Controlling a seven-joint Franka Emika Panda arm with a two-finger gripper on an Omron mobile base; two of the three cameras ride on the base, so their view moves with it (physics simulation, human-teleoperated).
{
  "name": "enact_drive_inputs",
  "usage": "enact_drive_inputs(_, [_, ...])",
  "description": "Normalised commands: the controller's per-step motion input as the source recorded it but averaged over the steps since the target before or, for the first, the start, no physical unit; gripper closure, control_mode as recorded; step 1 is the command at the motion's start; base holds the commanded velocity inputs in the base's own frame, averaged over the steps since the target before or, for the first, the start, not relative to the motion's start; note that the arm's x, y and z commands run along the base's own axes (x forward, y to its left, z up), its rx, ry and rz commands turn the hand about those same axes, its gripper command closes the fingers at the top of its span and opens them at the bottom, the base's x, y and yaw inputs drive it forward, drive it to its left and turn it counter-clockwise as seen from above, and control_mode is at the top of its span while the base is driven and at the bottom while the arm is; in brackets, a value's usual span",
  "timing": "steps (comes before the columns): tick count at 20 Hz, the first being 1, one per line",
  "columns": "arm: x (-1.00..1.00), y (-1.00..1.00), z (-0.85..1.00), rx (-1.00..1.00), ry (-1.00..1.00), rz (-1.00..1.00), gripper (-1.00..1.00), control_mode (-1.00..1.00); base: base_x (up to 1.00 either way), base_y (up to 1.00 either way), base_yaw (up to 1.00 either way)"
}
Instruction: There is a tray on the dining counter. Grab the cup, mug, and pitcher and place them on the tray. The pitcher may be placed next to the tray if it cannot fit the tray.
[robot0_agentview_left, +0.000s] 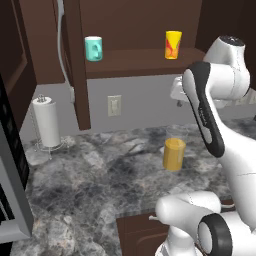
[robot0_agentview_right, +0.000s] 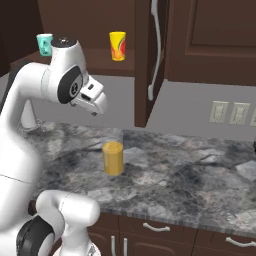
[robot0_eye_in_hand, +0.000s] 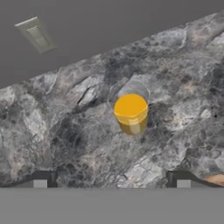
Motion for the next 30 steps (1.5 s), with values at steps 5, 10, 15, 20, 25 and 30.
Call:
enact_drive_inputs(5, [-0.13,-0.02,0.3,0.13,-0.1,-0.19,-1.0,-1.0,0.0,0.0,0.0])
enact_drive_inputs(10, [0.0,-0.06,0.37,0.14,-0.05,-0.12,-1.0,-1.0,0.0,0.0,0.0])
enact_drive_inputs(15, [0.0,-0.1,0.36,0.2,-0.09,-0.06,-1.0,-1.0,0.0,0.0,0.0])
enact_drive_inputs(20, [0.0,-0.03,0.41,0.16,-0.12,-0.04,-1.0,-1.0,0.0,0.0,0.0])
enact_drive_inputs(25, [0.0,0.0,0.44,0.12,-0.06,-0.06,-1.0,-1.0,0.0,0.0,0.0])
enact_drive_inputs(30, [0.0,-0.07,0.4,0.13,-0.02,-0.12,-1.0,-1.0,0.0,0.0,0.0])
